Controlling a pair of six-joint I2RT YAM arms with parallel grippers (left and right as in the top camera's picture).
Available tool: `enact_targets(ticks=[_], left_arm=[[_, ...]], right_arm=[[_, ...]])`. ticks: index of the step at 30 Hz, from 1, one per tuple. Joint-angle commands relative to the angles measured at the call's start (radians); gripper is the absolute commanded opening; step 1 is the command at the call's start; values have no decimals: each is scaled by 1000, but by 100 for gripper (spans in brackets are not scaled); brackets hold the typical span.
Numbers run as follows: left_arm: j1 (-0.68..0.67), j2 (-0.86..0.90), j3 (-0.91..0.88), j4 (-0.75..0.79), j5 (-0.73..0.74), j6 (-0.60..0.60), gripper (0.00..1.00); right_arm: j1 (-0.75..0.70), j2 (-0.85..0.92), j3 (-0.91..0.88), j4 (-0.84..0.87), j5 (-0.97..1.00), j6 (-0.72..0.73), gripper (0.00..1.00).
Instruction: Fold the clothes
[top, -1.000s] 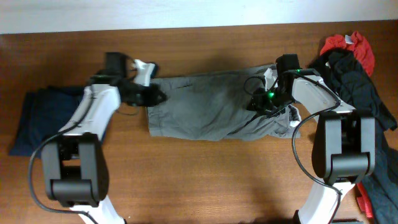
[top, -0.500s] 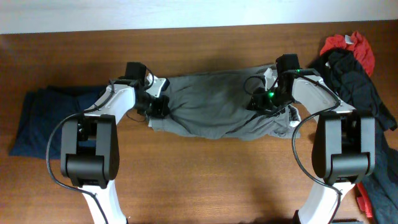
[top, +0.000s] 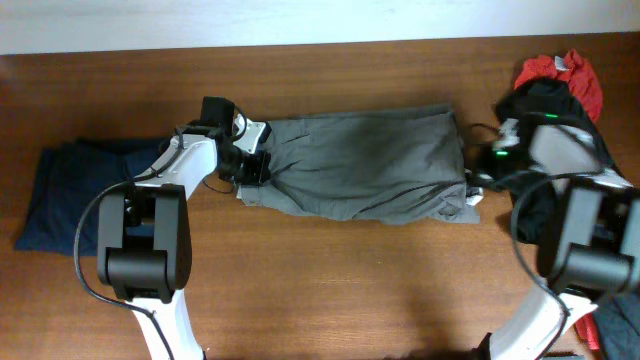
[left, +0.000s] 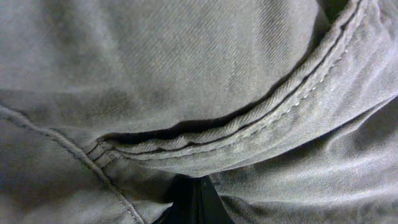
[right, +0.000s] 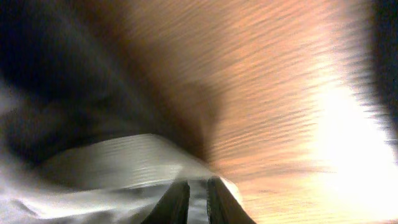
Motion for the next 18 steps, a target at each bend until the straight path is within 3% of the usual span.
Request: enact_targets(ticks=[1,8,18], left_arm=[[11,40,-6,-13,-107,19,1],[11,40,-6,-13,-106,16,1],[11,40,-6,-13,-106,16,0]], right_arm=[[-71,-30,57,-36,-154,-38,20],[-53,-102,72,-193,-279,-257,48],[39,-74,-2,-187,-237,-277,49]])
